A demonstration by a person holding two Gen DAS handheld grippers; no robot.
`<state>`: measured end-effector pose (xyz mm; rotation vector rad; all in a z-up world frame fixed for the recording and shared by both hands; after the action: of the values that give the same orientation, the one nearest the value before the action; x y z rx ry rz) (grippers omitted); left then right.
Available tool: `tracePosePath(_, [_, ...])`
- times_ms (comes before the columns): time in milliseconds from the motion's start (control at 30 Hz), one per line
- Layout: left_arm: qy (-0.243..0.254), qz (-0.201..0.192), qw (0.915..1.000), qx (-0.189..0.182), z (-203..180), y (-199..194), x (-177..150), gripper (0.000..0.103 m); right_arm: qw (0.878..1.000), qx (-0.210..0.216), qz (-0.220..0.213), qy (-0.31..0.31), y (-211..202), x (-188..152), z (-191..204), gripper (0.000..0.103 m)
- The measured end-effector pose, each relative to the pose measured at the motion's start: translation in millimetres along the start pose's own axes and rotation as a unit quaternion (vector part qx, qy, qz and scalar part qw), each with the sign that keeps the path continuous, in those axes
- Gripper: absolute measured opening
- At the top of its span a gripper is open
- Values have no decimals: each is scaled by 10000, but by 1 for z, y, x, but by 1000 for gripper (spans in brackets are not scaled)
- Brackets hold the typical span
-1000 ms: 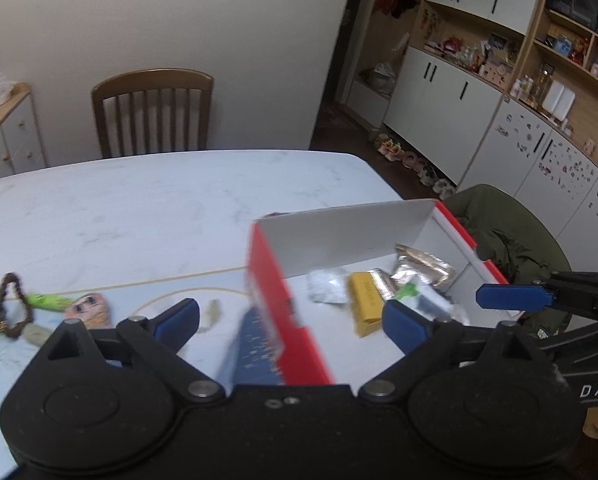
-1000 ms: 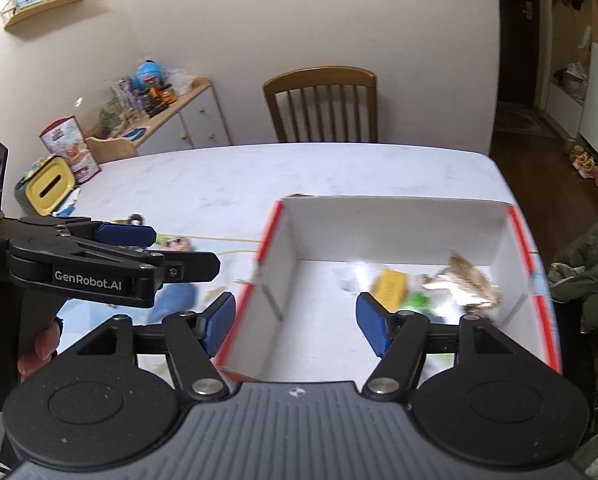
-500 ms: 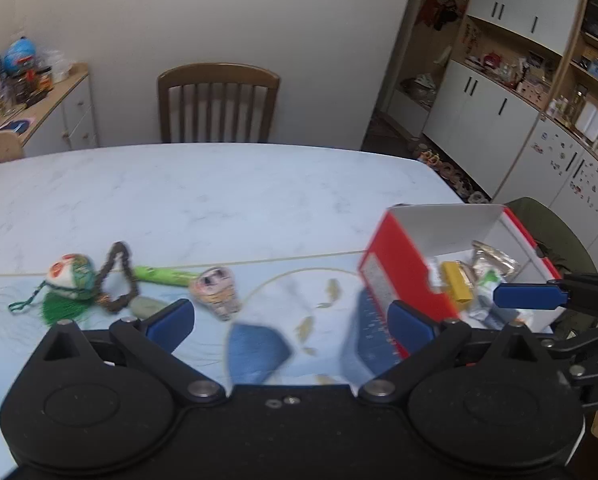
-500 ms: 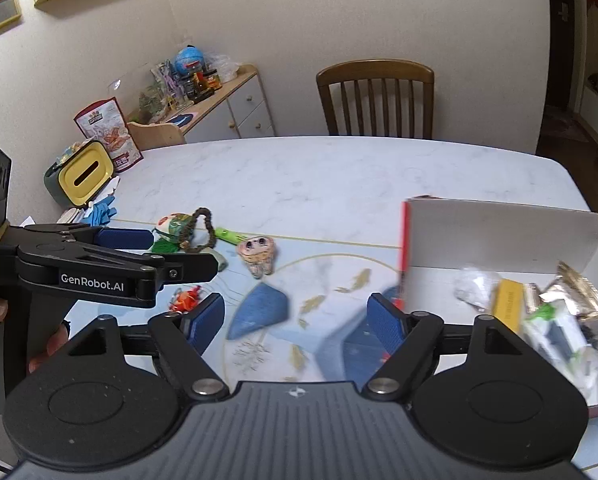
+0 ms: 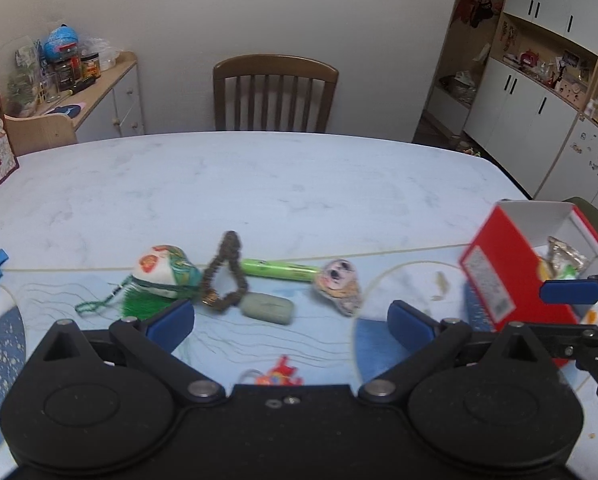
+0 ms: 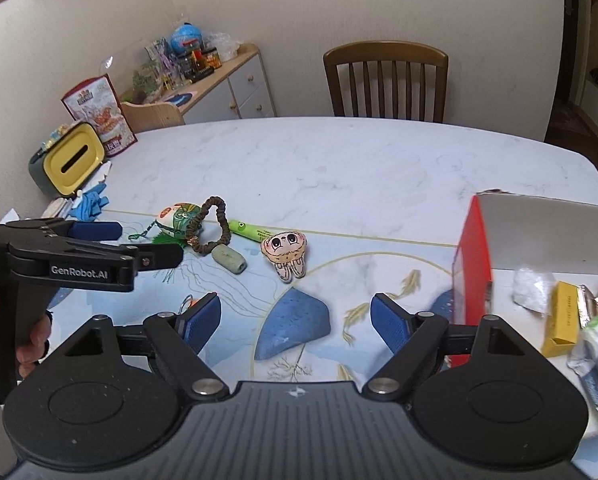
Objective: Organize objects
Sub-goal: 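Withdraw both tools from the box back over the table items, then grasp the plush keychain doll with the right tool while the left tool grasps the bead bracelet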
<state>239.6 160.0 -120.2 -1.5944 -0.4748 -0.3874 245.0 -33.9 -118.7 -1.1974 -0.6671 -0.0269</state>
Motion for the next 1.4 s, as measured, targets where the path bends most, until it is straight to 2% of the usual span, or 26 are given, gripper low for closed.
tracePosePath(267, [-153, 104, 9998, -92, 31, 25, 14, 102, 9997, -114, 180, -86, 43, 14, 9, 82])
tracePosePath(533, [94, 70, 9999, 115, 46, 51, 30, 102, 9994, -121, 319, -77, 84, 29, 9, 82])
tracePosePath(800, [255, 207, 9994, 106, 53, 80, 38, 95, 9987, -132, 488, -53, 121, 42, 7, 82])
tracePosePath(1000, [303, 288, 9991, 96, 54, 94, 41, 87, 9983, -113, 566, -127, 142, 50, 9, 82])
tracePosePath(1167, [396, 236, 9988, 138, 51, 97, 44, 80, 9979, -92, 618, -190, 153, 56, 12, 76])
tracePosePath(1267, [420, 236, 9988, 89, 49, 100, 47, 73, 9977, -63, 647, -201, 158, 59, 13, 69])
tracePosePath(1367, [496, 238, 9984, 130, 47, 102, 48, 65, 9976, -47, 664, -185, 163, 61, 13, 68])
tracePosePath(1400, [518, 250, 9982, 143, 46, 104, 48, 59, 9976, -40, 673, -177, 164, 61, 13, 67])
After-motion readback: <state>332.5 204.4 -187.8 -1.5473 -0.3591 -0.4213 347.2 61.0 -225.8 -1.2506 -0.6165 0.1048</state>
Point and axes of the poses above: each gripper's, at about its wrist camera, not at the fingertips, and y roughly the way its jaws point, z to its left, x to its top, the point moved 8 cm from there along y, roughly the way its jaws point, and after that the axes turned 12 degrees about z, right-handed, at the moved point
